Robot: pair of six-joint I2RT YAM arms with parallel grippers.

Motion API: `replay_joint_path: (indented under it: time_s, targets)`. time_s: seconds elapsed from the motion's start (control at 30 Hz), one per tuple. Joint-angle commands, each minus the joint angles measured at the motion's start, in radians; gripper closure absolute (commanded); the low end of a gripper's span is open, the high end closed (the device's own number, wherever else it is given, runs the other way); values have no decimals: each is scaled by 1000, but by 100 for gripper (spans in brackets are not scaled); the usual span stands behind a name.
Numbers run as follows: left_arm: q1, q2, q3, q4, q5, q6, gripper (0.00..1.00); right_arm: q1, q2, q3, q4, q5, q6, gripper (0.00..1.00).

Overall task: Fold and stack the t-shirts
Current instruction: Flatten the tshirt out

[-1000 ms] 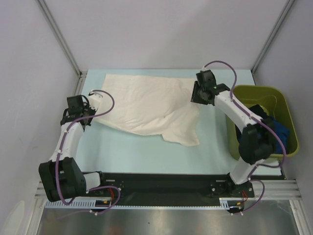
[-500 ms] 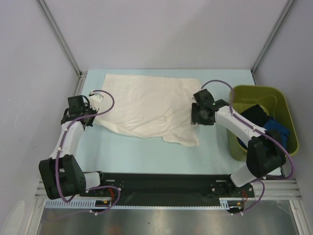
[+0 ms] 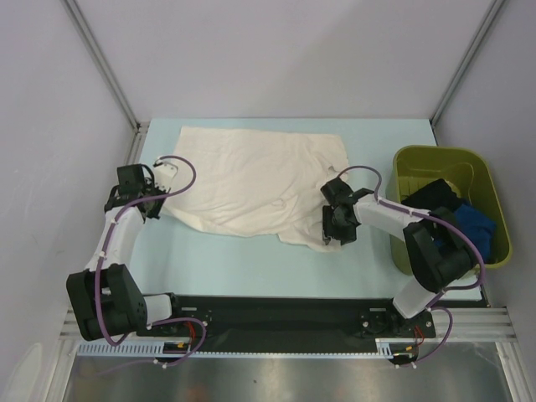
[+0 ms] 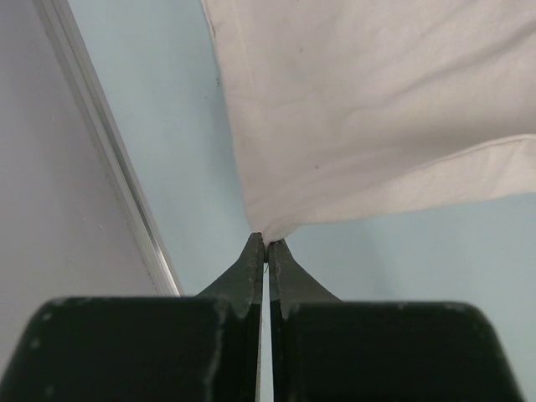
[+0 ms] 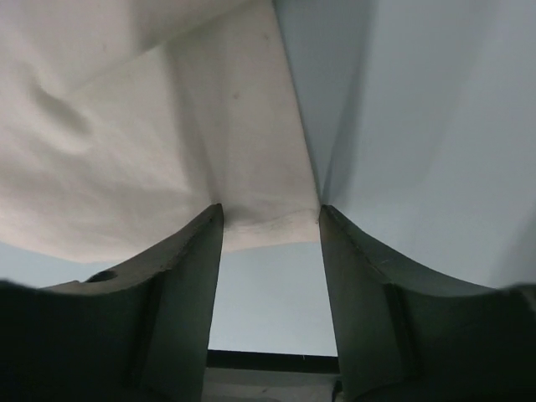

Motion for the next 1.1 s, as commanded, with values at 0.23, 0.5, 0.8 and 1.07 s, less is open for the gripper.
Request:
replay_joint_path:
  time_s: [0.23, 0.5, 0.8, 1.07]
  targets:
    - [9, -58, 69, -50, 35, -10, 100, 11, -53, -66, 18, -44, 36, 99]
    - [20, -211, 75, -297, 132, 97, 100, 11, -463, 35, -364, -68, 117, 100]
    - [53, -185, 527, -569, 276, 52, 100, -142, -446, 770, -661, 30, 18, 100]
    - [50, 154, 1081, -439, 234, -220, 100, -319, -95, 1145, -338, -108, -117, 100]
